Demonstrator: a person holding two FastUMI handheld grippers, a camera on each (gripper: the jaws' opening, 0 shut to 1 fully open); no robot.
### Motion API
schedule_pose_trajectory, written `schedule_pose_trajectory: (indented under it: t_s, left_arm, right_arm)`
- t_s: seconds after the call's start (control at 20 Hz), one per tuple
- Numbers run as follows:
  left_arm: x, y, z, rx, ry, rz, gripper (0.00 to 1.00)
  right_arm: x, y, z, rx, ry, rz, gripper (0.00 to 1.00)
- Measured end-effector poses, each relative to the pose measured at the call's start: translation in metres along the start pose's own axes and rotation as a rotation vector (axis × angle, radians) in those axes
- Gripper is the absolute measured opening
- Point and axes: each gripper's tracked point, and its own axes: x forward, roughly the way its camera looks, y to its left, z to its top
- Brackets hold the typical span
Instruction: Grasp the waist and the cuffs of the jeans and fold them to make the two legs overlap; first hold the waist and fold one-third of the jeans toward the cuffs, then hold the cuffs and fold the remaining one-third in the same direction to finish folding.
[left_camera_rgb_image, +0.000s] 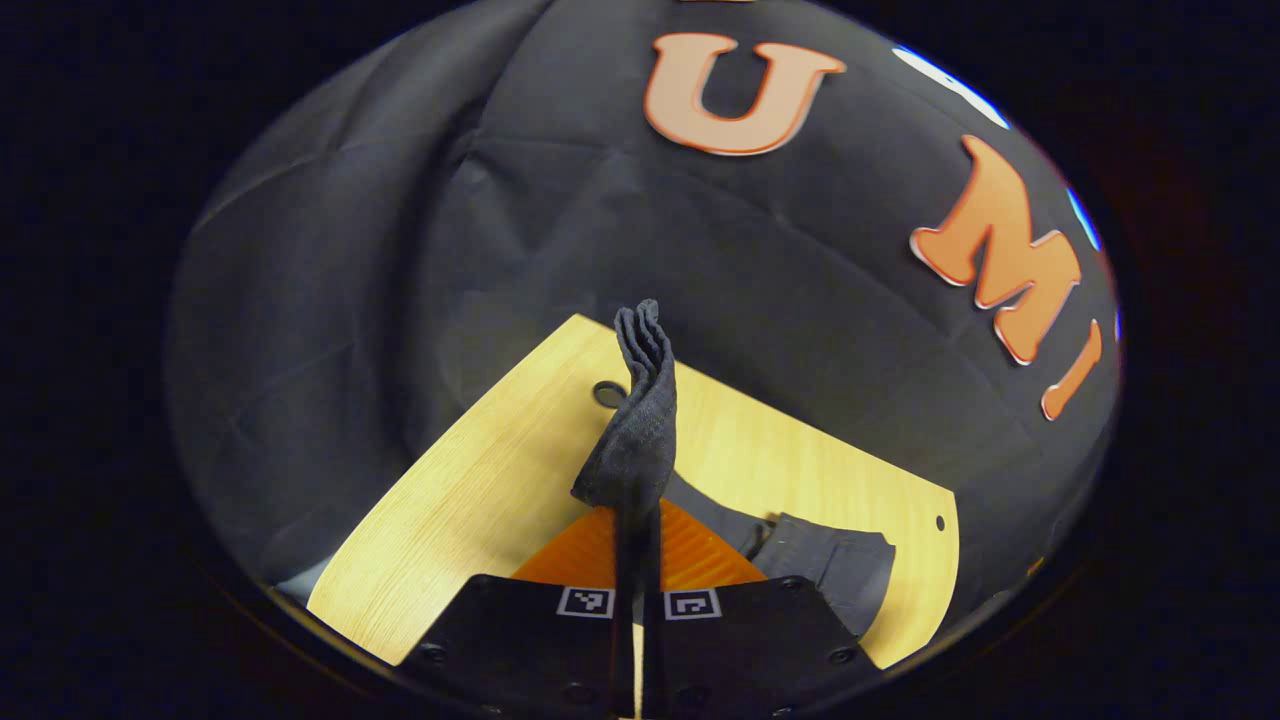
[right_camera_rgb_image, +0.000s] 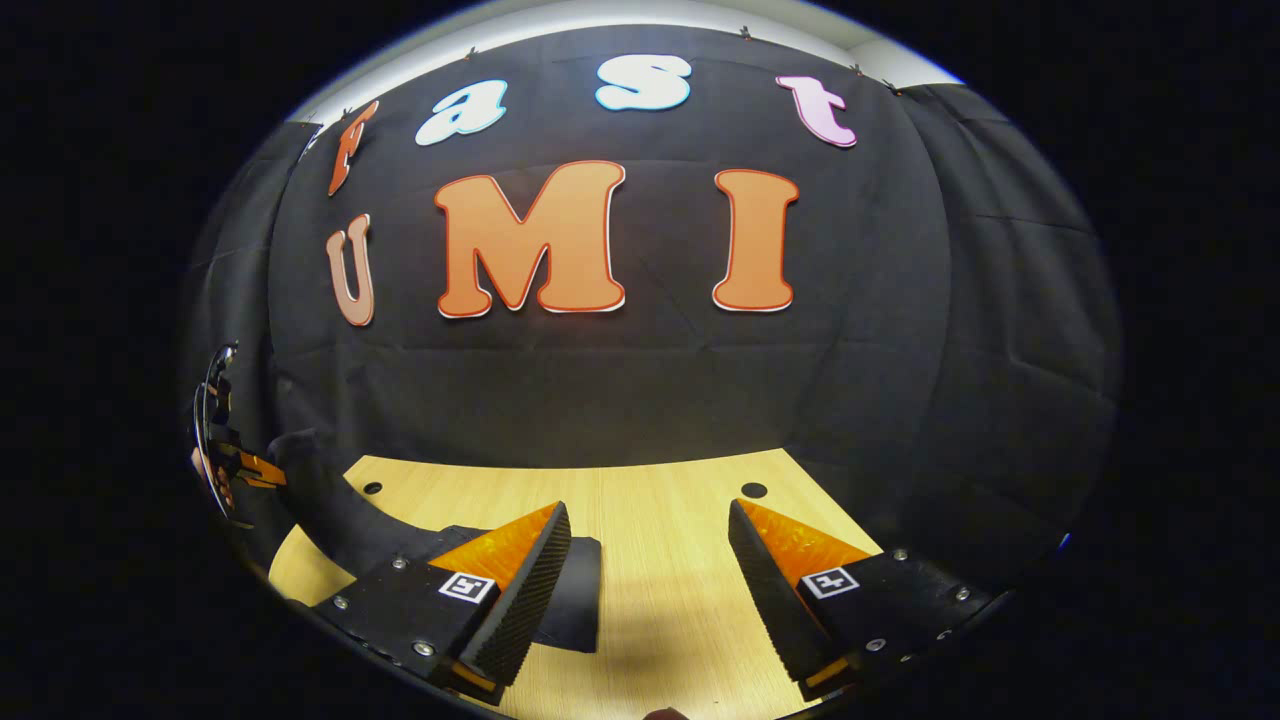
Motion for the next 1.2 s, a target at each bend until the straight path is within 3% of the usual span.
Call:
schedule_pose_trajectory:
  t_s: [0.25, 0.6, 0.9, 1.2]
  left_arm:
    - [-0.028, -0.074, -0.003, 0.055, -0.028, -0.100, 0.04]
    - [-0.047, -0.164, -0.029, 0.167, -0.029, -0.175, 0.04]
    - [-0.044, -0.230, -0.085, 0.240, 0.041, -0.241, 0.04]
    - [-0.028, -0.283, -0.163, 0.349, 0.188, -0.287, 0.04]
  right_arm:
    - [0.015, 0.005, 0.000, 0.012, -0.001, 0.064, 0.96]
    - [0.031, 0.001, -0.005, 0.019, 0.009, 0.129, 0.96]
    - [0.038, -0.011, -0.015, 0.030, 0.029, 0.160, 0.96]
    - [0.041, -0.019, -0.025, 0.041, 0.044, 0.178, 0.96]
